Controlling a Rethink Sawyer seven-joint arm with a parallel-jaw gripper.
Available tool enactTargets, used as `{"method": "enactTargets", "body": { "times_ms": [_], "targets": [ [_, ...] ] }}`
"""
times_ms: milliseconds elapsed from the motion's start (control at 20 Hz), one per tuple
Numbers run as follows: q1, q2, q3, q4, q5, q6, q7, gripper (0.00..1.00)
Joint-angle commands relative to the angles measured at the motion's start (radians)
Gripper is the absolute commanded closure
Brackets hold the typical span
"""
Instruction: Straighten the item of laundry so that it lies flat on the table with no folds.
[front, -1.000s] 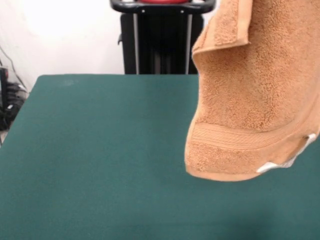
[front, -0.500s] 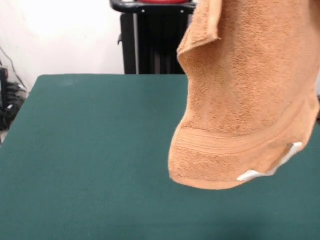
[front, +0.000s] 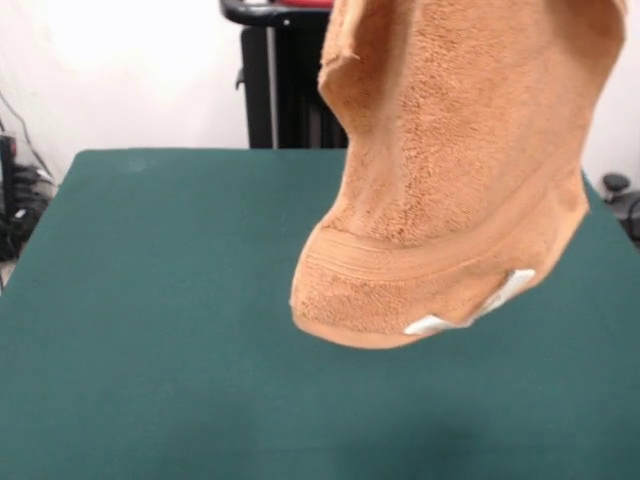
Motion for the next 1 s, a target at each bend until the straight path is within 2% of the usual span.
{"method": "enactTargets", "body": {
  "times_ms": [50,300,350,500,650,1000],
  "targets": [
    [0.052,-0.113,0.106,0.371,-0.028,-0.124,0.066,1.00],
    [0.067,-0.192,0.104,0.502,-0.060,-0.218,0.019,1.00],
    [0.065,-0.209,0.111,0.527,-0.065,-0.243,0.022,0.00],
    [0.073,-0.232,0.108,0.565,-0.070,-0.283,0.024,0.00],
    [0.090,-0.259,0.097,0.599,-0.071,-0.271,0.076,0.00],
    [0.101,-0.299,0.110,0.644,-0.083,-0.264,0.083,0.00]
  ]
}}
